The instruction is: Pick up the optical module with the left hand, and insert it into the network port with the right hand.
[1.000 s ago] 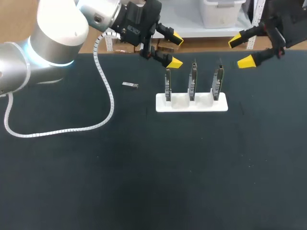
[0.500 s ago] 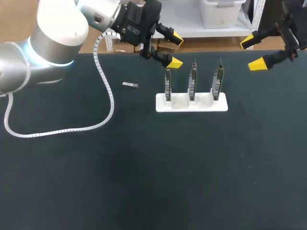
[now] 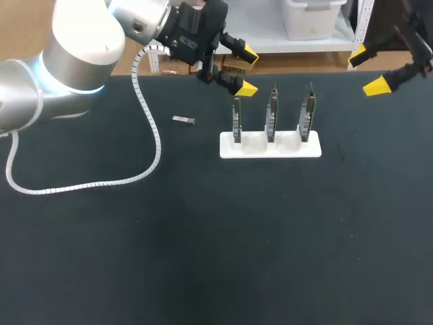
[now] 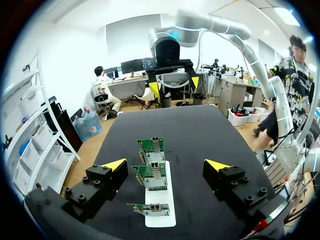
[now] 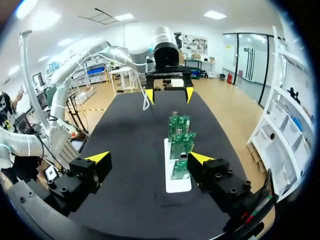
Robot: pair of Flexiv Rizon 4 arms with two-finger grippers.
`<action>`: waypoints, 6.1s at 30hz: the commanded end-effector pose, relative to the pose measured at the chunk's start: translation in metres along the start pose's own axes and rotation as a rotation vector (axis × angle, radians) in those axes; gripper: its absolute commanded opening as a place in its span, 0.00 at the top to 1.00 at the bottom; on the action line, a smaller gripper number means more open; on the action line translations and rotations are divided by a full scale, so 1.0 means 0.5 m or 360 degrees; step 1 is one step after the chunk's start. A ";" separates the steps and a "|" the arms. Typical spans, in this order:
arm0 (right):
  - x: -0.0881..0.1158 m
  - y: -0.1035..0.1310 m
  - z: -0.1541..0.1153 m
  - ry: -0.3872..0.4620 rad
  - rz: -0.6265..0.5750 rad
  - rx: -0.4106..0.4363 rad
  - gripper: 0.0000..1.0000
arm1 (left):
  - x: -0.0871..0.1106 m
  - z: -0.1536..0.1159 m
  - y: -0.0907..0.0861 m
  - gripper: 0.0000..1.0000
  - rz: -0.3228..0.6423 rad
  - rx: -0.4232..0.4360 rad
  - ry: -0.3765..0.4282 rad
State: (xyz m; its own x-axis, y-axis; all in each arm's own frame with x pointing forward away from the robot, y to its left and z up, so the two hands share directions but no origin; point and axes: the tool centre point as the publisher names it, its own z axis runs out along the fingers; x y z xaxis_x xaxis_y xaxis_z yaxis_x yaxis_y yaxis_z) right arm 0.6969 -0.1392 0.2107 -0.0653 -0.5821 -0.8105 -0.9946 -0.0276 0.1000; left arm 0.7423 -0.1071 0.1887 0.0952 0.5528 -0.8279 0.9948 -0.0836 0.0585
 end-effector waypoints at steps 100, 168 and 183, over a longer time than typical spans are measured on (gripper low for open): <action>-0.011 -0.028 0.026 -0.0024 0.0012 -0.0102 0.00 | 0.367 -0.113 0.041 0.00 0.0152 0.0148 0.1699; -0.011 -0.028 0.026 -0.0024 0.0012 -0.0102 0.00 | 0.499 -0.097 0.123 0.00 -0.0050 0.0282 0.1611; -0.011 -0.028 0.026 -0.0024 0.0012 -0.0102 0.00 | 0.512 -0.070 0.136 0.00 -0.0051 0.0281 0.1587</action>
State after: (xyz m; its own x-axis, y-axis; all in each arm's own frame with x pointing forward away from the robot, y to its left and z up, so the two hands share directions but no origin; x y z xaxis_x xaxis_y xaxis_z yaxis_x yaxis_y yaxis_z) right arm 0.7121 -0.1250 0.2068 -0.0765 -0.5701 -0.8180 -0.9861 -0.0781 0.1466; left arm 0.8260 0.0625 0.0013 0.1312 0.9913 0.0028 0.9873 -0.1304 -0.0910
